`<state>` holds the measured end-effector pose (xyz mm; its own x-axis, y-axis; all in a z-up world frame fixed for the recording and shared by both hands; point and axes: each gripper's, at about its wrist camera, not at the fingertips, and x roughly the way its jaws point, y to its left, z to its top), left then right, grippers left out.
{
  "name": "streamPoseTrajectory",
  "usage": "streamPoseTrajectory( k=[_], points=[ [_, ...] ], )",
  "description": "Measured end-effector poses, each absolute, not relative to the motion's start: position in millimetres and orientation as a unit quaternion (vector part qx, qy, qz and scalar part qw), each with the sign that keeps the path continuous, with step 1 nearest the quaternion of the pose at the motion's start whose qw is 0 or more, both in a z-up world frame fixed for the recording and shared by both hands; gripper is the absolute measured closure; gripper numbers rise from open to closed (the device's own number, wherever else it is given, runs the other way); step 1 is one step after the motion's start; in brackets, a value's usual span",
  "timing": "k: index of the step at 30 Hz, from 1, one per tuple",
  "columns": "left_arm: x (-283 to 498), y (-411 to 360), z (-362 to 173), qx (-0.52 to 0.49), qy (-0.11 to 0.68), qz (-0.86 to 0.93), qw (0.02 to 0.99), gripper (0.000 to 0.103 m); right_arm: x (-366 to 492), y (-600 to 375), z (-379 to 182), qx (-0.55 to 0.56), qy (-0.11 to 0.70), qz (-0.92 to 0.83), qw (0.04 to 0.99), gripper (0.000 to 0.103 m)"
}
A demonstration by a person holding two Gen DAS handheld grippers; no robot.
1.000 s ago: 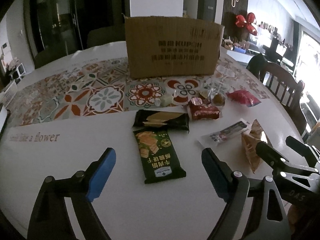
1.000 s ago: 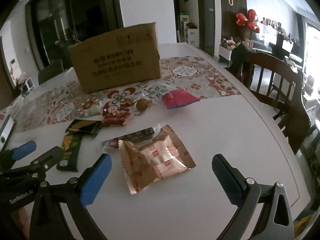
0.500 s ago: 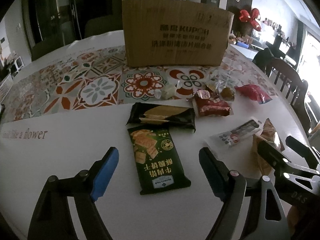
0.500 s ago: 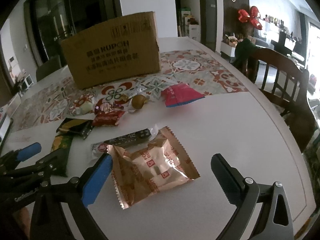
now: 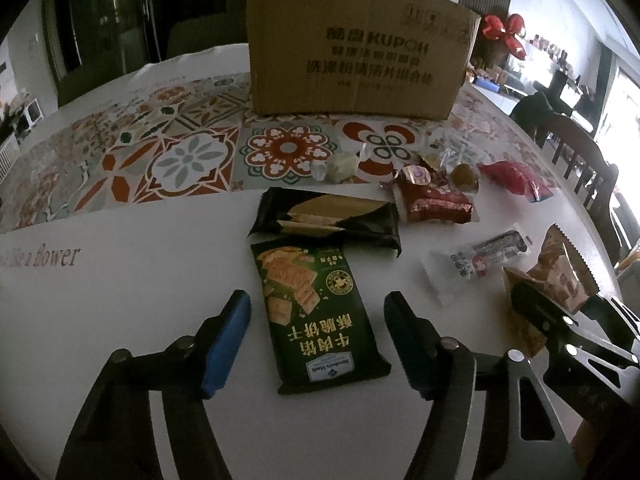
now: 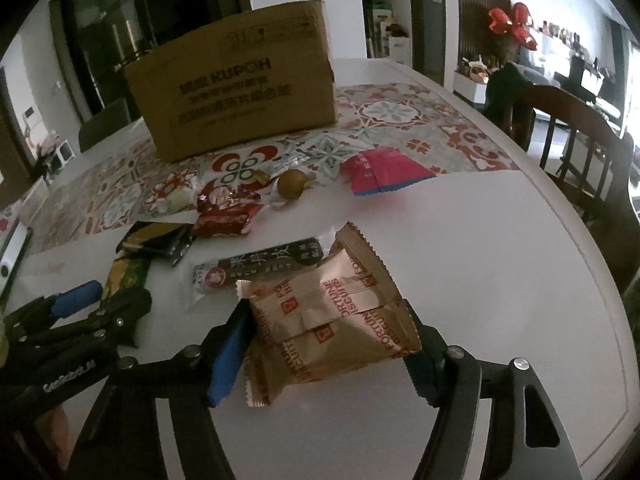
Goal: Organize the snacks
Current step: 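Grasp the copper biscuit pack with the right tool while the left tool grasps the green cracker pack, then lift and carry both held packs over the open cardboard box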
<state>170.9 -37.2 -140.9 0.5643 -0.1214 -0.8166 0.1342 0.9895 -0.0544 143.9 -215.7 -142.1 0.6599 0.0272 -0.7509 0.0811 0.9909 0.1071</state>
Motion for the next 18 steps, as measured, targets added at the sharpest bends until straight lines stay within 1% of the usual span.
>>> streamPoseTrajectory(
  k=[1,2,5,18],
  points=[
    [170.7,-37.1,-140.9,0.007,0.461,-0.072,0.884,0.038,143.5,-215.5,-141.8,0.065,0.412,-0.014,0.909,0.034],
    [170.6,-36.8,-140.7,0.007,0.461,-0.072,0.885,0.041,142.9,-215.4,-141.4,0.065,0.412,-0.014,0.909,0.035],
    [170.0,-35.8,-140.2,0.006,0.458,-0.071,0.886,0.055,141.2,-213.8,-140.6,0.07,0.413,-0.009,0.908,0.036],
    [152.2,-33.9,-124.7,0.003,0.449,-0.083,0.89,0.058,132.1,-207.3,-130.7,0.077,0.404,0.005,0.912,0.038]
  ],
)
